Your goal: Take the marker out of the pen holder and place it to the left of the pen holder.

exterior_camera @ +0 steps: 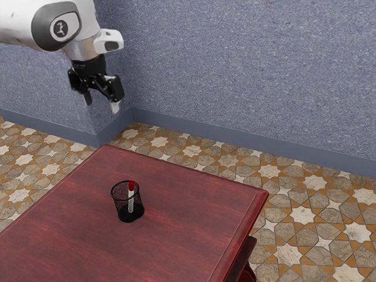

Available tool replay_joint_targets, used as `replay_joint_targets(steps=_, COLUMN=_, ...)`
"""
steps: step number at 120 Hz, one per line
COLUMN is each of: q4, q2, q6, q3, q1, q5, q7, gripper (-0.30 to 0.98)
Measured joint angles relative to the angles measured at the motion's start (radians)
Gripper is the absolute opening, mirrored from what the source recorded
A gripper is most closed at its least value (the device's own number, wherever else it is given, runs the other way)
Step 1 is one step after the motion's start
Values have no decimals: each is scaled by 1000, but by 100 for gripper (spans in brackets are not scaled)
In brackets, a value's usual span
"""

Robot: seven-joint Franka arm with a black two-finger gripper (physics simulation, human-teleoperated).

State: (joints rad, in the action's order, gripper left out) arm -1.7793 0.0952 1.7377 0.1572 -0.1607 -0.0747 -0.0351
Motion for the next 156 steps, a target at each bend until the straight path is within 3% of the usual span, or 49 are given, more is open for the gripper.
replay_joint_targets(steps=15, q4=47, q2=-4, q6=-35, q3=11, q1=-26, q5=3, q7=13, gripper=66)
replay_joint_targets(steps=36, q4=-162, q2=-56, q6=-3, q3=30, q1=-52, q5=5, q7=-12, gripper=66)
replay_joint_targets(steps=58, q4=-190, q2=-169, q6=69, q3=33, q1=-33, q5=11, q7=-40, gripper=66)
replay_joint_targets(steps=89, q4=-256, q2=-200, q6=185, q3=31, q1=-90, q5=33, q7=-120, gripper=66)
replay_joint_targets(steps=120, q4=-263, q2=-253, q6=285, q3=25, q1=-103, q5=-31, q7=-183, gripper=66)
replay_joint_targets(steps=156, q4=-276, q2=-268, q6=334, q3=24, q1=-120, q5=-45, q7=-233, gripper=66)
